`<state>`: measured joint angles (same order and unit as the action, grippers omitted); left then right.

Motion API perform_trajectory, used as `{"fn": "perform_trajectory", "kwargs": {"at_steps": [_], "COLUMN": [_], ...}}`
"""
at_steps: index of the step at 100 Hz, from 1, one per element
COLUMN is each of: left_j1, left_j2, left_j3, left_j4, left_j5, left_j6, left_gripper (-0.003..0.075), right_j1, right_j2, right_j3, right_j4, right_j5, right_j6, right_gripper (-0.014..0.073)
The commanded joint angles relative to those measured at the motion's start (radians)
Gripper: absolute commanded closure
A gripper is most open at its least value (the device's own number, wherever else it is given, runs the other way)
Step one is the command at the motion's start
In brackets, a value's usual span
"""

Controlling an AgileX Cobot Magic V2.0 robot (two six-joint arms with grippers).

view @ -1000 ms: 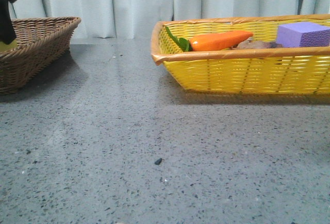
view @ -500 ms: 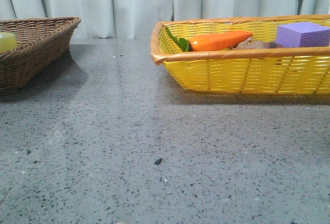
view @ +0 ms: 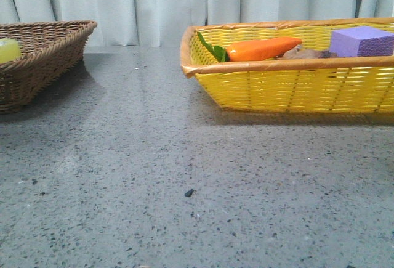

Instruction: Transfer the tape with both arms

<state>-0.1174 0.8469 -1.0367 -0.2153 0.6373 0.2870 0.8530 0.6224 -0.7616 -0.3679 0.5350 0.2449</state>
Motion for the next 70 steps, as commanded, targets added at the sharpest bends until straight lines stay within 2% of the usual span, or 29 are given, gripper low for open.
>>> {"fn": "perform_trajectory", "kwargs": {"at_steps": [1,18,42,70], "left_j1": [-0.001,-0.001,-0.001,-0.001], "left_j2": [-0.079,-0.236,-0.438,-0.639], "left_j3": [0.065,0.252,0.495,0.667], "left_j4": [-0.036,-0.075,-0.126,-0.184], "left_j5": [-0.137,-0.222,-0.324,-0.357], "left_j6": [-0.001,-0.001,-0.001,-0.001], "left_gripper": [0.0741,0.0741,0.0741,0.0741], "right_j1": [-0.006,-0.007,-0.007,-0.007], "right_j2": [-0.041,-0.129,-0.274,-0.473], "right_j3": [-0.012,0.037,0.160,0.329], "right_j4": [-0.050,-0.167,-0.432,-0.505], "right_j5": [-0.089,-0.081,0.021,0.068], "right_j6": [0.002,0.105,0.331,0.358], "right_gripper": [0.0659,0.0659,0.0659,0.0659]}}
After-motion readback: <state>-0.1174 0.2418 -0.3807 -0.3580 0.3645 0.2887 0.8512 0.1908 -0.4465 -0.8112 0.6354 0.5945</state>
